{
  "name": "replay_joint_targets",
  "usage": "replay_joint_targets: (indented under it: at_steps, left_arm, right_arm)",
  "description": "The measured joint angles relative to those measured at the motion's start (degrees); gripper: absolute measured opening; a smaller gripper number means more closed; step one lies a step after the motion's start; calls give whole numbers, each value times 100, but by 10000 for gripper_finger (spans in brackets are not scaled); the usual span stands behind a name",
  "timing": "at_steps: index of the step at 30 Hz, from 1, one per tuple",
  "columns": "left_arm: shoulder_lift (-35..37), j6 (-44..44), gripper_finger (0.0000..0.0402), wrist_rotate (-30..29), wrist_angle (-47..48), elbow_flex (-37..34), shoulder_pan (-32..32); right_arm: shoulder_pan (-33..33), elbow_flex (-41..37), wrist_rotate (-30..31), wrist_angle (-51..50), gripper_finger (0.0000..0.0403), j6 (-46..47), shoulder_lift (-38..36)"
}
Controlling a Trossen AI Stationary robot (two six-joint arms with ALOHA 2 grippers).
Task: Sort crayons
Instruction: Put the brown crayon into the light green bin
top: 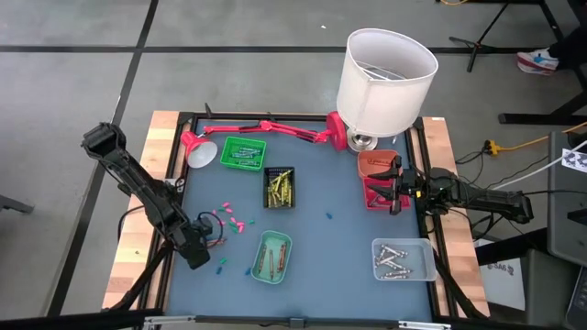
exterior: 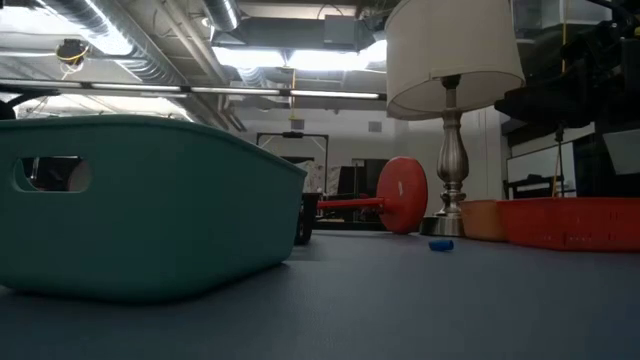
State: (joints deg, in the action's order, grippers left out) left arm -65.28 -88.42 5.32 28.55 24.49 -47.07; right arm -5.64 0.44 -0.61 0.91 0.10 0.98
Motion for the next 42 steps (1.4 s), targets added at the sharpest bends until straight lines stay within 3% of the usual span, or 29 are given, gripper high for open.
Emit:
replay_joint_targets:
  at_steps: [7,14,22,42]
  left_arm:
    - [2,0,130,78,-119,0,0]
    - [2,-392,130,937,191,0,-4]
    - [2,-405,130,217,296,0,2]
    - [2,-400,130,-487,105,0,1]
  right_arm:
    - [1,1,-1,0,147,2,-1]
    - [1,1,1,0,147,2,1]
    - [1,-1,1,0,147,1,0]
    - [1,1,-1,0,147,2,1]
